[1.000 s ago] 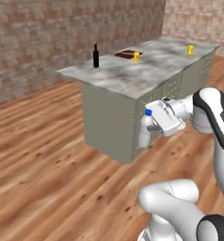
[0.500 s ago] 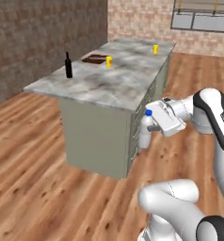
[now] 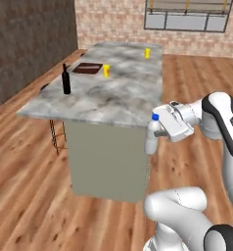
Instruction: Place the drinks on the dining counter in a tight cluster.
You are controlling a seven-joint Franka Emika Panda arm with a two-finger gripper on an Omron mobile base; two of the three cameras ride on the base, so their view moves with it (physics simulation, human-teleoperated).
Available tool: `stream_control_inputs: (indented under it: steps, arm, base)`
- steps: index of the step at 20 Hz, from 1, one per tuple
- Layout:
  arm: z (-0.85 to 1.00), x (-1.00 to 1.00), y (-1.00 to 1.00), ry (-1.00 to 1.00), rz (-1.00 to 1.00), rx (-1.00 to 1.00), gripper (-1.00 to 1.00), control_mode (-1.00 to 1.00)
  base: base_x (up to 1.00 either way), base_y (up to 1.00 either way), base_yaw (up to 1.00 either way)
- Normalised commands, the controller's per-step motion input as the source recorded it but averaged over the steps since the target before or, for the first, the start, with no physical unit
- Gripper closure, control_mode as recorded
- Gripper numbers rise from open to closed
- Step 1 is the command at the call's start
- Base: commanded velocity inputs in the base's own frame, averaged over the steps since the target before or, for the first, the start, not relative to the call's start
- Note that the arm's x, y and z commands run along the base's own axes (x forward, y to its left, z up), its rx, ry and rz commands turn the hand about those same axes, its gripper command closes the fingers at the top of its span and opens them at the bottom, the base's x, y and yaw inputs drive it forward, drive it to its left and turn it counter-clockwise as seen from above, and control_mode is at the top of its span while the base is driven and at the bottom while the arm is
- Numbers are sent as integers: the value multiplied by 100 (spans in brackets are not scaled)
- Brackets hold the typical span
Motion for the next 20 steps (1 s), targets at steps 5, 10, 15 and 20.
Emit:
stream_control_inputs:
  steps: [5,10,15,20]
  arm:
    - [0,0,0,0,0,0,100,100]
    - [0,0,0,0,0,0,100,100]
    - [0,0,0,0,0,0,100,100]
    - [0,0,0,0,0,0,100,100]
  base:
    - [100,100,-34]
    - [100,100,-41]
    - [100,100,-43]
    - [100,100,-40]
